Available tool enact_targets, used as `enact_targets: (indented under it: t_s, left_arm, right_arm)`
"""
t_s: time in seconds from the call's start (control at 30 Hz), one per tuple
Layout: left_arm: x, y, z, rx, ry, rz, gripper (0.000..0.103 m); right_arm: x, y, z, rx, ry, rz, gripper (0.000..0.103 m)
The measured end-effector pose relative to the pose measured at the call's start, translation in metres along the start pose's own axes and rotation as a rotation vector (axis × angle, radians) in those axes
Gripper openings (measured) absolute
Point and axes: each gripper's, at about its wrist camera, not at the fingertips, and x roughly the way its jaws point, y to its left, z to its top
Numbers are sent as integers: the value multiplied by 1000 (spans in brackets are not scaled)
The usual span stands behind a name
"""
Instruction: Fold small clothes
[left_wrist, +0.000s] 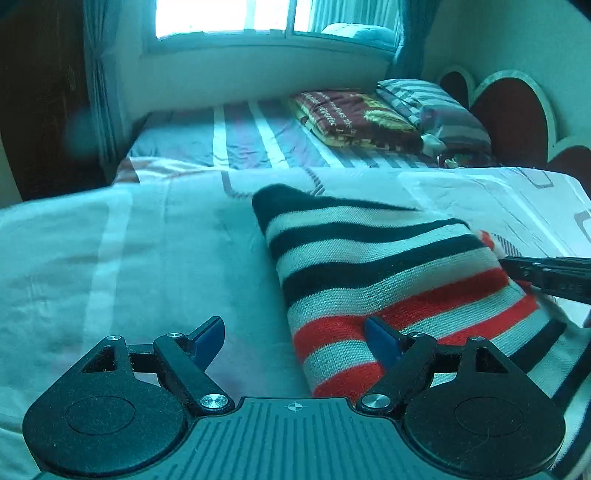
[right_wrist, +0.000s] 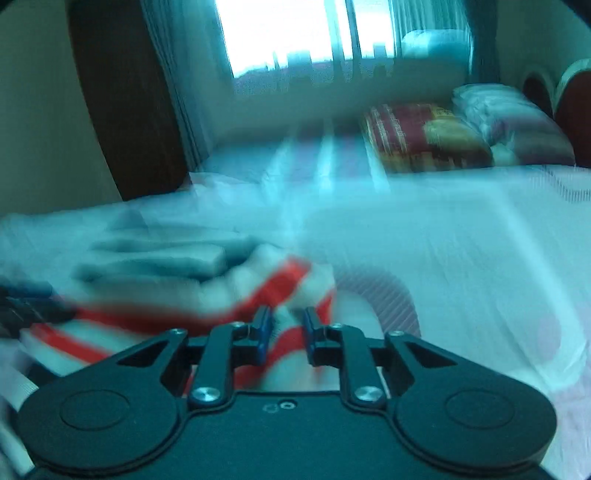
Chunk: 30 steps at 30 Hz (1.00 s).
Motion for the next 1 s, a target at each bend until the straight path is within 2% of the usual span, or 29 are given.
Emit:
enact_targets:
  t_s: [0.07,0.17,0.27,0.33,0.37,0.4,0.43,0.5,0.53,0.6,0.67,0.7,0.73,0.77,0.8,0.9,1.0]
  left_arm:
    - [-13,-1,0,-2,-18,5,83]
    - [-47,-6,-10,1,-78,-63,83]
    - [-65,-19,-33,66,-85,-60,83]
    - [-73,-18,-47,44,-98,-68,83]
    - [-75,-15,-52,23,-104,-73,83]
    - [-74,-12,-56,-1,-103,-75,83]
    - [-73,-8,-57,-21,-98,-81,83]
    - [-71,-3,-55,-57,-85,-78,83]
    - [-73,-3,-54,-52,-88,-70,83]
    - [-77,-4,-54,-30,-98,-64,83]
    - [-80,-1,-59,-29,-93,-48,83]
    - [-81,0,-61,-32,-90,-39,83]
    - [-82,2,-63,-41,-86,-31,83]
    - [-87,3,-65,-58,-92,-32,83]
    - [-93,2,-66,-75,-105,-62,83]
    - [-100,-14,-68,-57,-140,-153,83]
    - [-76,-31,-79,5,-76,-132,83]
  right_arm:
    - [-17,1,3,8,-12,-11,22]
    - [-66,8,-8,-30,-87,69,27]
    - [-101,18,-30,-81,-61,100,37]
    - [-113,22,-42,-67,-43,115,45]
    - [-113,25,-45,-61,-22,107,44]
    - [-110,27,-49,-55,8,86,40]
    - [-106,28,-53,-44,18,90,21]
    - [-105,23,-58,31,-20,160,19]
    - [-108,18,-58,100,-55,236,19]
    - [-114,-4,-63,308,-137,367,18]
    - [-115,-28,-78,427,-189,376,18]
    - [-110,-40,-89,503,-169,386,18]
    - [-101,-47,-100,536,-126,353,18]
    - [-94,-50,-111,523,-108,326,18]
    - [-93,-54,-118,530,-136,340,18]
    - [-93,-51,-114,533,-140,325,19]
    - [-92,-43,-112,457,-149,289,19]
